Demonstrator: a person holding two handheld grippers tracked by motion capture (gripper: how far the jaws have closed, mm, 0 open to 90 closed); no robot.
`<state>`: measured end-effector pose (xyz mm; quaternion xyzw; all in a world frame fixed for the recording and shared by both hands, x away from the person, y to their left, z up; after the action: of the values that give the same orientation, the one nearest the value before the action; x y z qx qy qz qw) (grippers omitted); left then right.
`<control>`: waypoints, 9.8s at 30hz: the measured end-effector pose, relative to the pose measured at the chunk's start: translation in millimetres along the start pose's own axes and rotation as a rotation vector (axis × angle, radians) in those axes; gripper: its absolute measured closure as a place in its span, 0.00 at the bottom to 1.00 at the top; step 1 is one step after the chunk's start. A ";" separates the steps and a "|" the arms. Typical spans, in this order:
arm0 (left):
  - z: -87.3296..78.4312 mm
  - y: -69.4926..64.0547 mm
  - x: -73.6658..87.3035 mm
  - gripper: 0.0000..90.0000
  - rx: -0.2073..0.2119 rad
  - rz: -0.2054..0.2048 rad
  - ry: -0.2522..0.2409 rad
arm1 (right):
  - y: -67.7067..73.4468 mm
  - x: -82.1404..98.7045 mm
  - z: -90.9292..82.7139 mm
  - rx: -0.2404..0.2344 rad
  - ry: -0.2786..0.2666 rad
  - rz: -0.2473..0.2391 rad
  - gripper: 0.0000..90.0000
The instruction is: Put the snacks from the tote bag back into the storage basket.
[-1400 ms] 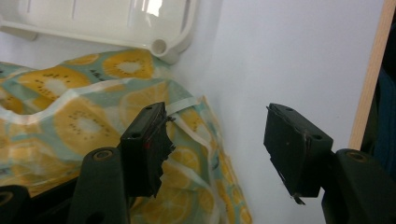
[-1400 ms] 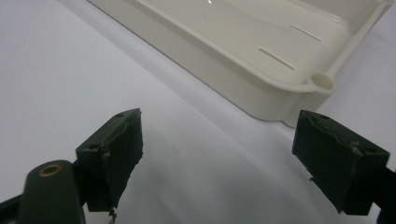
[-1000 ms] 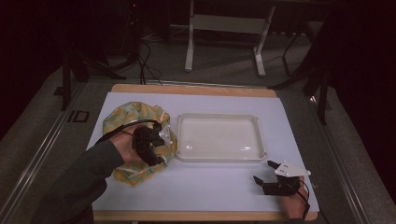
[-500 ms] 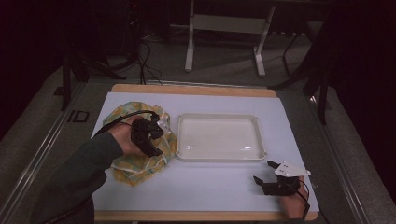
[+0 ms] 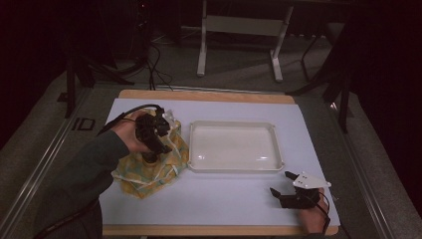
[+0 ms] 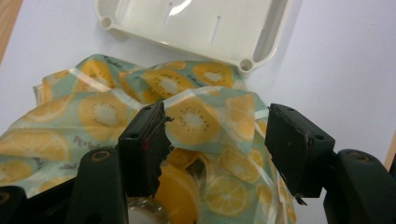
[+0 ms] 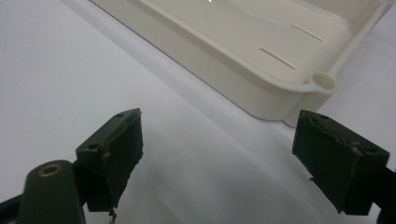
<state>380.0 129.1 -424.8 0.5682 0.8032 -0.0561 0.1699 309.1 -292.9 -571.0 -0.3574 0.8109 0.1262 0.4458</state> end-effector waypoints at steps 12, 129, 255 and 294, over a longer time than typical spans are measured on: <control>-11.7 17.8 5.4 0.43 -0.027 -0.040 0.015 | 0.1 0.0 0.2 0.001 -0.001 -0.001 0.18; -70.4 21.8 14.4 0.65 -0.032 -0.031 0.236 | 0.8 0.1 1.6 0.009 0.015 -0.008 0.18; -10.5 -15.7 -126.7 0.65 0.052 0.138 0.205 | 0.7 0.0 0.5 0.002 0.006 -0.007 0.18; 23.6 -24.4 -116.8 0.65 0.072 0.148 0.284 | 1.0 -0.1 0.5 0.002 0.004 -0.007 0.18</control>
<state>396.8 9.5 -410.0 0.6339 0.7724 0.0086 0.0380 308.8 -291.8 -571.3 -0.3599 0.8107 0.1231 0.4451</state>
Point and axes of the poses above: each handheld gripper's, and its own axes: z roughly forward along the jaws, x roughly out of its underside, y roughly to its left, the point moved 6 cm from there along z, roughly forward along the jaws, and after that the axes turned 1 degree about x, right-handed, at the moved point
